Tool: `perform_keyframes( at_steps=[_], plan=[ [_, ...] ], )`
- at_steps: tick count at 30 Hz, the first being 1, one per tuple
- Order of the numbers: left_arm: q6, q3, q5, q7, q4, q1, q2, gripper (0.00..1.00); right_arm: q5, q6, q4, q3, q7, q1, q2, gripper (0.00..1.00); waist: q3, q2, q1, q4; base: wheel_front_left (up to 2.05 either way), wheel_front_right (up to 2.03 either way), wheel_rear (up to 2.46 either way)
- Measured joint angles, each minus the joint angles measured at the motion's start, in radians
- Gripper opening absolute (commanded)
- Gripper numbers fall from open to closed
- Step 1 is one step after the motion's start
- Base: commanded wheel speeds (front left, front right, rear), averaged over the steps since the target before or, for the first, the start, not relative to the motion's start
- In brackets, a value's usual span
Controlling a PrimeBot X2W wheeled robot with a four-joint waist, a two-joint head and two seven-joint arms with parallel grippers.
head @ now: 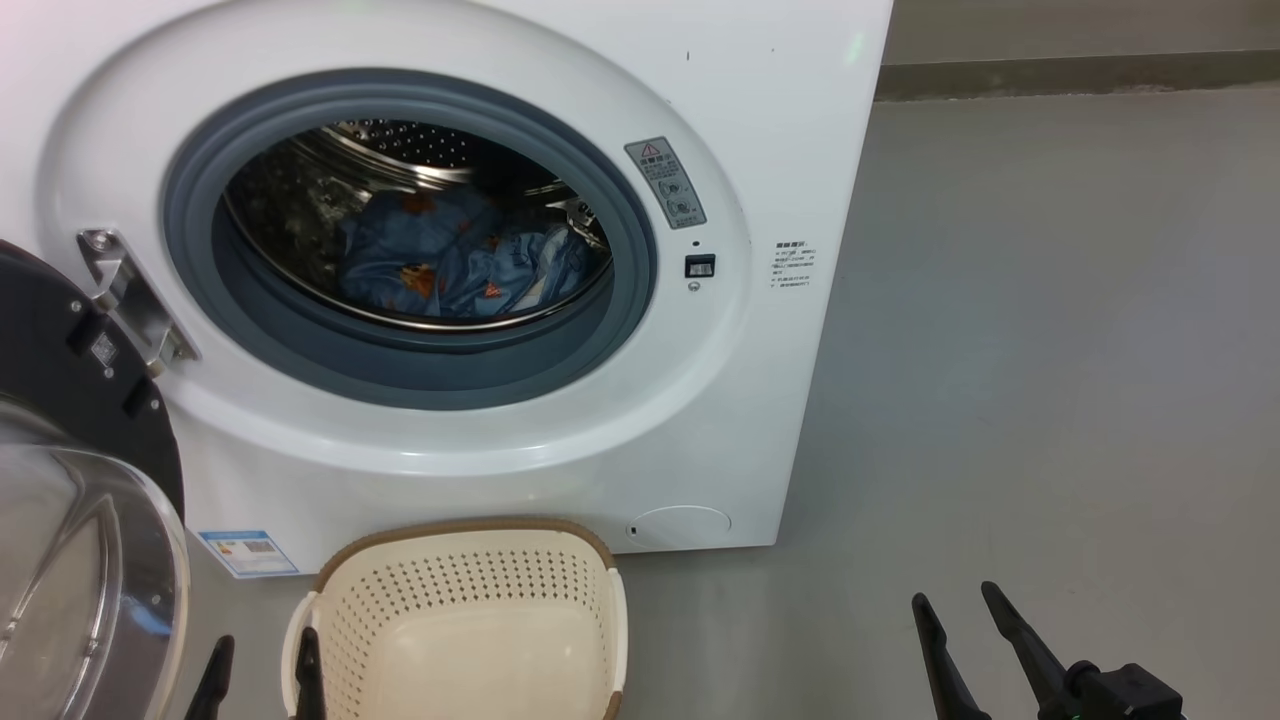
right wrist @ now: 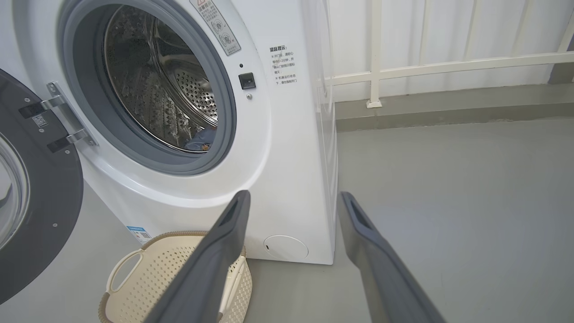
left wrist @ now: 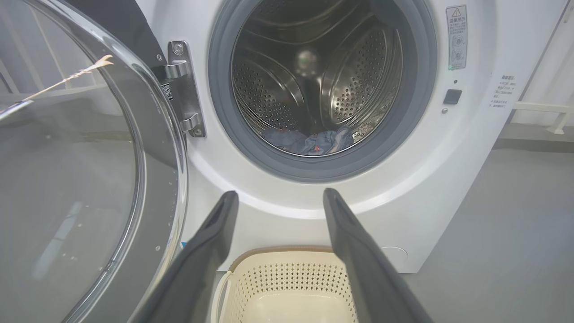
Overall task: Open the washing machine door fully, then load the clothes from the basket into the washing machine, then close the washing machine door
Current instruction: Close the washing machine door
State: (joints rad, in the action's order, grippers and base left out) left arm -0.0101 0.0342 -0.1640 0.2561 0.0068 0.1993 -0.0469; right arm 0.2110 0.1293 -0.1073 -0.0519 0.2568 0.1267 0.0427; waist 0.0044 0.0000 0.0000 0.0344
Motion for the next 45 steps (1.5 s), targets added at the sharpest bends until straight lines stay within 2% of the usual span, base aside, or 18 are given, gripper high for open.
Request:
perform_keyframes(
  at_steps=[10,26,45],
  plan=[
    [0.022,0.003,0.010,0.000,0.018,-0.001,0.000,1.00,0.000,0.000,0.000,-0.002,0.000,0.000,0.000,1.00,-0.001,0.0000,0.0000,0.000,-0.82,0.82,0.00],
    [0.010,0.003,0.010,0.000,0.019,-0.016,0.000,1.00,0.000,0.000,-0.001,-0.002,0.000,0.000,-0.001,1.00,-0.003,0.0000,0.0000,0.008,-1.65,1.65,0.00],
    [0.005,0.003,0.009,0.000,0.020,-0.016,0.000,1.00,0.000,0.000,-0.001,0.000,0.000,0.000,-0.001,1.00,0.001,0.0000,0.0000,0.012,-0.13,0.13,0.00]
  ],
)
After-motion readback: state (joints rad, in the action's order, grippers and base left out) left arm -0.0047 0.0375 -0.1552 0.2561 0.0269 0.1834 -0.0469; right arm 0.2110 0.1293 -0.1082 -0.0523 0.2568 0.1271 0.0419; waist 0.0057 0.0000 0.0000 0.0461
